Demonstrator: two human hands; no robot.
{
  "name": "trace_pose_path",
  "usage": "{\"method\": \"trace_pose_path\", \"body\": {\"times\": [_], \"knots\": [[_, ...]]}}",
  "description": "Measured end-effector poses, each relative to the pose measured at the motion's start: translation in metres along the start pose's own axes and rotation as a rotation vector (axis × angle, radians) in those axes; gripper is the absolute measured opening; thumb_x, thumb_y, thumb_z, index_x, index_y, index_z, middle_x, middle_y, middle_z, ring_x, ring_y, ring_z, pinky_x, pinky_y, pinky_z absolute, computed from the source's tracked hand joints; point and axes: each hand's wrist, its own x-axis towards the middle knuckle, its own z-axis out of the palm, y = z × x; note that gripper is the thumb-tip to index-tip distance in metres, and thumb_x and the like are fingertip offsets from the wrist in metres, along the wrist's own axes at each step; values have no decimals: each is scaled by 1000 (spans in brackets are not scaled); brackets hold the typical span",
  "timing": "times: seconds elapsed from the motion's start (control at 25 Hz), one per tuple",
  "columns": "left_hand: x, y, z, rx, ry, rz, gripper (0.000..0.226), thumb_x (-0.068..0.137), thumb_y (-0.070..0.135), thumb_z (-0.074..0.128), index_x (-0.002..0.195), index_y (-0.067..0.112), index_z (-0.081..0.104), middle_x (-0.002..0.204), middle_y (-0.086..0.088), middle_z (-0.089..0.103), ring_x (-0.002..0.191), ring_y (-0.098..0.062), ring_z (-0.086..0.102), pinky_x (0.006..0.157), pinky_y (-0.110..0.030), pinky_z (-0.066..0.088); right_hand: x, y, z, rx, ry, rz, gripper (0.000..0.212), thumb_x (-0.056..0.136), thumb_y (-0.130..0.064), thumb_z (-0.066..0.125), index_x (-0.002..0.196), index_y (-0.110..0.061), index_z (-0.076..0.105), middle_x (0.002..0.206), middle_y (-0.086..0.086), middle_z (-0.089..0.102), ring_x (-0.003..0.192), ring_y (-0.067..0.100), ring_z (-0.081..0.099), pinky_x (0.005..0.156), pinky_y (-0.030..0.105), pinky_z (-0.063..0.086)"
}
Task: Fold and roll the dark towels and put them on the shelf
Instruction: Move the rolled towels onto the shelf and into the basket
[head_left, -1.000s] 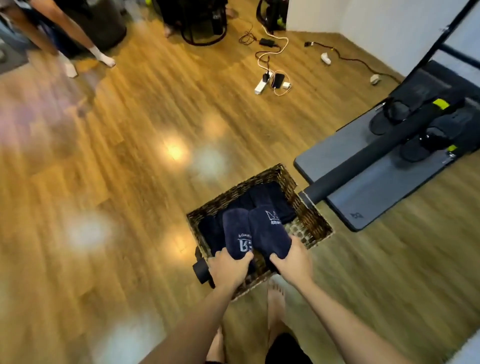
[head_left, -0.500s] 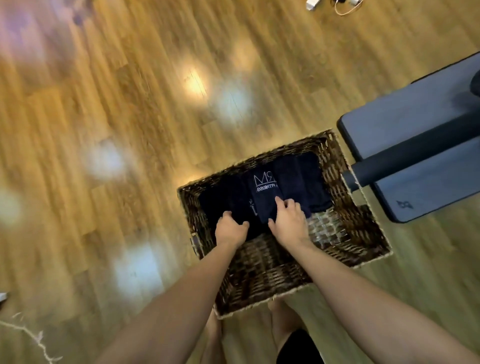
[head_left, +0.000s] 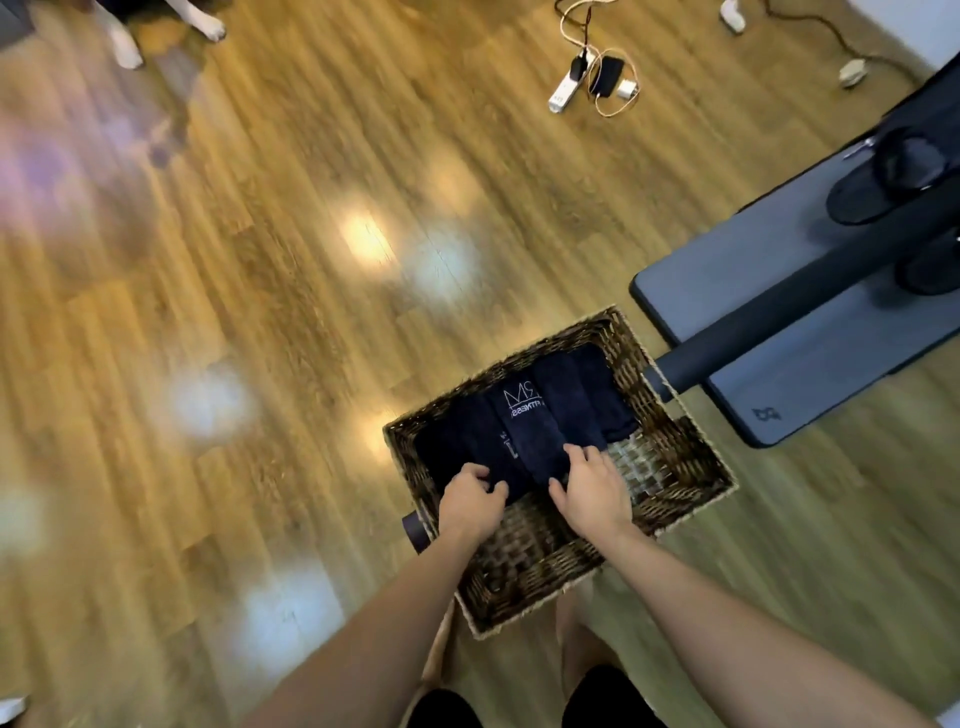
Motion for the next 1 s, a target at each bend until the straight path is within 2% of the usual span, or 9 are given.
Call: {"method": "trace_pose_path", "body": {"times": [0.16,0.32,0.44,0.6,0.8,0.92,1.0], "knots": [[-55,-9,-34,48,-71,219,31,92,42,58,116,23,59,96,11,65,89,-9,61,76,-24,46,-67,-16,-24,83,65,95,51,93,-40,55,137,-17,45,130,7,55,123,25,50,103,36,42],[-112,-42,-71,166,-188,478,16,94,35,59,106,24,59,86,13,62,87,-10,61,75,-24,45,-162,-48,-25,213,153,307,45,93,-40,54,132,-17,50,126,8,58,117,26,55,94,34,46],[-149,-64,-75,302,-267,673,18,94,33,59,106,21,62,86,10,61,87,-12,60,75,-25,45,-234,-68,-5,319,203,467,42,91,-40,55,127,-18,55,122,9,62,112,29,59,88,36,50],[-208,-77,-58,487,-360,908,23,93,34,59,109,18,64,90,8,64,86,-12,60,77,-24,44,-331,-77,25,423,375,685,43,90,-40,54,128,-21,55,125,6,62,114,27,59,91,35,49],[-301,-102,-4,705,-495,1232,22,92,36,59,107,21,65,91,10,64,94,-15,65,82,-26,49,-474,-79,84,611,722,993,41,91,-40,58,126,-18,58,122,3,63,111,22,60,88,29,45],[-362,-169,22,887,-629,1377,19,94,33,58,105,19,64,88,9,61,85,-12,60,72,-23,43,-570,-115,162,760,843,1214,40,90,-43,57,123,-21,59,117,2,65,107,22,61,85,30,48],[-394,-234,34,1021,-721,1415,17,94,33,59,103,20,63,87,8,61,84,-14,60,73,-24,44,-622,-154,229,901,864,1356,39,89,-44,57,121,-21,60,113,0,66,104,20,62,84,30,50]]}}
